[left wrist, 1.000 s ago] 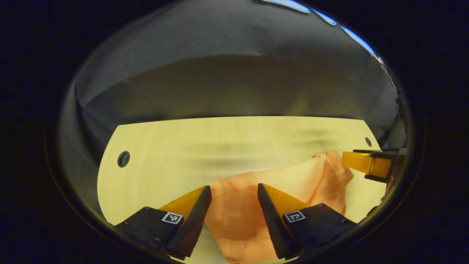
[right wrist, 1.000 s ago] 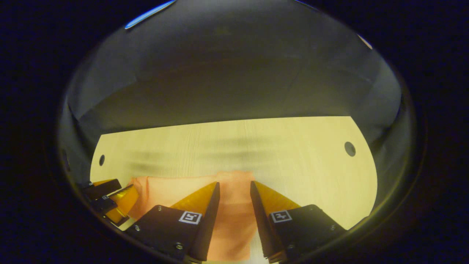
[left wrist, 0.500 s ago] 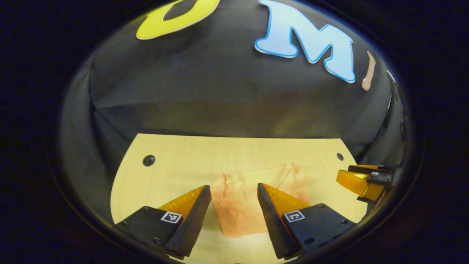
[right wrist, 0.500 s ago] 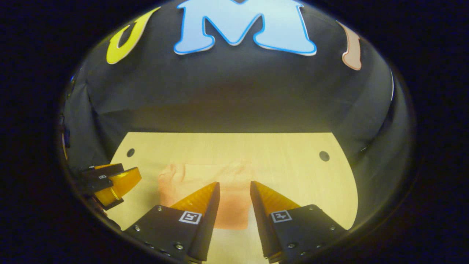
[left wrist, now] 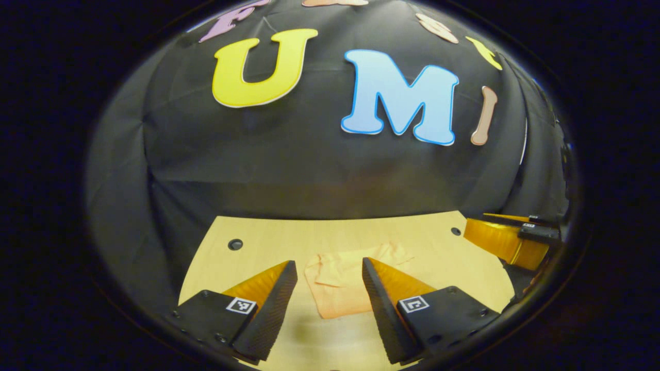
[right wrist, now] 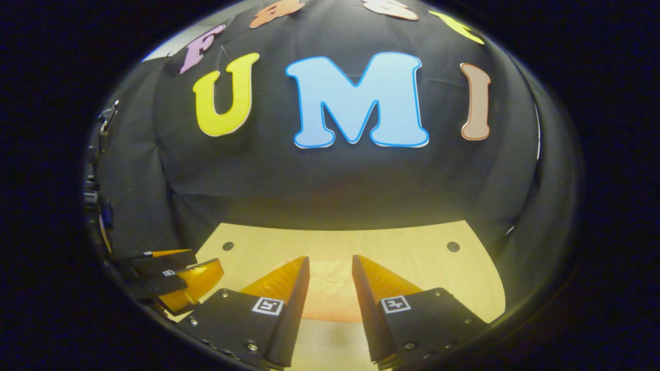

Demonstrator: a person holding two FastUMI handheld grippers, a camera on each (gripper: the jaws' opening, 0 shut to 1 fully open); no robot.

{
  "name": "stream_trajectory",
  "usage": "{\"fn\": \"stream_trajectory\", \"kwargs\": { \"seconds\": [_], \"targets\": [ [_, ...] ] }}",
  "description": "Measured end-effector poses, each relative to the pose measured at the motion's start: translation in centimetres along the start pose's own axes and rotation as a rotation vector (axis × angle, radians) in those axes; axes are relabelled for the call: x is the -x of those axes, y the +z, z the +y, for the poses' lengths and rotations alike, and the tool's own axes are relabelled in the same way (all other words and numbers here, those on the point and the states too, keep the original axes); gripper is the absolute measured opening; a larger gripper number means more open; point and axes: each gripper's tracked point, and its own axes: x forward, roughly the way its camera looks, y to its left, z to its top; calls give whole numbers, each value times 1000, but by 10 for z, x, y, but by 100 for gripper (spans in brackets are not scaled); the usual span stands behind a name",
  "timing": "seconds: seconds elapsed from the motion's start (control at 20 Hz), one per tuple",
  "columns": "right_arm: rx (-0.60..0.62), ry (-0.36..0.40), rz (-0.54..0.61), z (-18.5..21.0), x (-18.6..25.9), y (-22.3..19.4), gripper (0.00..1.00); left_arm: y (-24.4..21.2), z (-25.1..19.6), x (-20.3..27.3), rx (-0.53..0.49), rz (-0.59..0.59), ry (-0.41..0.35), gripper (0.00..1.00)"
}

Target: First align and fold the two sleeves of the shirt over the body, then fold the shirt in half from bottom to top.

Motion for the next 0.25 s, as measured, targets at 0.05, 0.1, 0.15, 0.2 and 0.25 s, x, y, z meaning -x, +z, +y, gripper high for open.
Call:
{"fn": "stream_trajectory", "kwargs": {
  "seconds": [0.05, 0.1, 0.15, 0.2, 0.25],
  "targets": [
    [-10, 5, -32, -1, 13, 4, 54, 4, -2, 14, -8, -20, 0, 85],
    [-17, 8, -55, -3, 22, 6, 54, 9, -7, 21, -8, -36, -4, 85],
    [-20, 12, -73, -5, 29, 5, 53, 12, -10, 28, -5, -48, -7, 82],
    [-20, 12, -86, -8, 36, 5, 53, 14, -12, 34, -1, -59, -5, 82],
    [-19, 16, -104, -6, 36, 7, 51, 17, -15, 38, 5, -74, -7, 82]
  ]
}}
